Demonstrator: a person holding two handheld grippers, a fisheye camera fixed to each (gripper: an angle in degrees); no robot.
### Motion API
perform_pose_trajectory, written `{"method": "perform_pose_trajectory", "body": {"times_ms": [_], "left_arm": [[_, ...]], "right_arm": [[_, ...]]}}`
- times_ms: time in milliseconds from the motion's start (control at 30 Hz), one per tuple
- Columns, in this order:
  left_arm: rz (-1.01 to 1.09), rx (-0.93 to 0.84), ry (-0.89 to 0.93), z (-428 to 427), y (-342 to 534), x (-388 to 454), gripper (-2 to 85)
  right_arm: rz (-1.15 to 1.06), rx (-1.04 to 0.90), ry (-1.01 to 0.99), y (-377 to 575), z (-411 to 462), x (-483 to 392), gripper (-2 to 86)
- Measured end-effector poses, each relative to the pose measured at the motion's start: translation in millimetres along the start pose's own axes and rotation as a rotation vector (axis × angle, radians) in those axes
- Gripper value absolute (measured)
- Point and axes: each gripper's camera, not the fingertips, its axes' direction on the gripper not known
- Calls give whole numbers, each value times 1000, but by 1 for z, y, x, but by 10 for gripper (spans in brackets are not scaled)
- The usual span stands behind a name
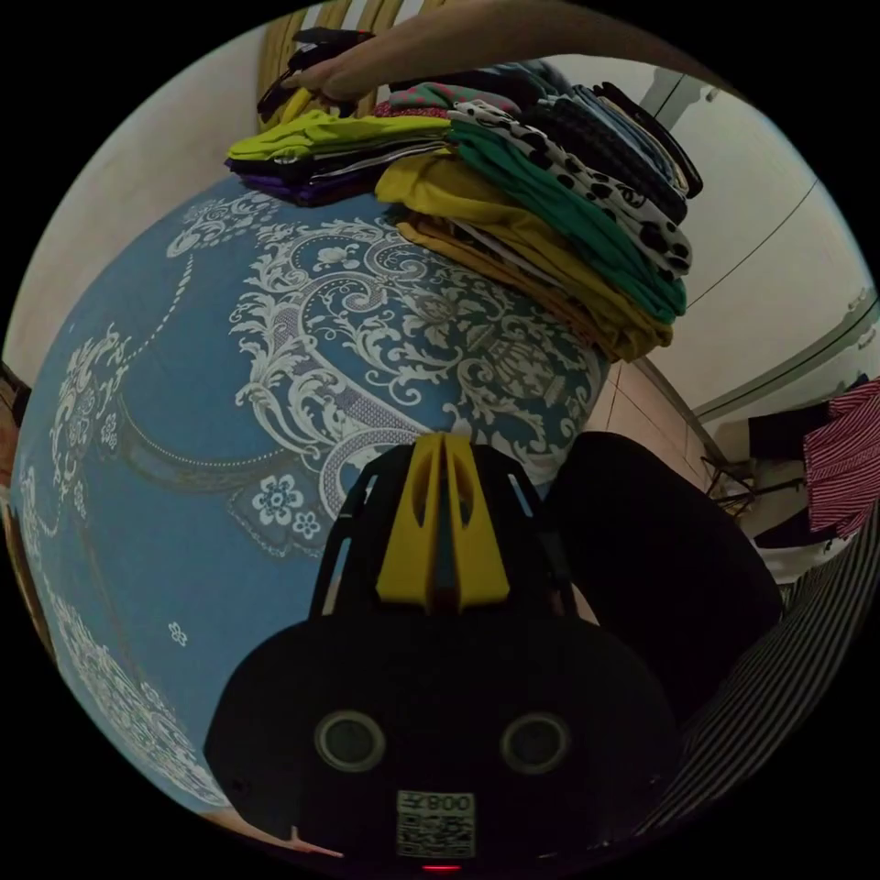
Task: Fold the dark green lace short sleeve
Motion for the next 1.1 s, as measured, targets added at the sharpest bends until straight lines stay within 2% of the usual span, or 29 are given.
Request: {"method": "perform_pose_trajectory", "body": {"times_ms": [233,467,700,800,867,1100], "left_arm": [[-1,20,10,-57,10,1,3],[-10,28,28,-121,13,3,3],[-14,49,23,-185,11,8,3],[-50,47,114,-217,9,1,2],[-107,62,255,-249,11,-10,2],[-287,226,301,-372,41,-30,3]], "right_arm": [[44,-79,114,-22,20,-26,36],[88,-34,43,-2,-1,-34,7],[122,125,-274,48,-71,-41,2],[86,176,-439,84,-106,-52,2],[45,185,-530,110,-128,-63,2],[-44,204,-812,227,-211,-107,2]]}}
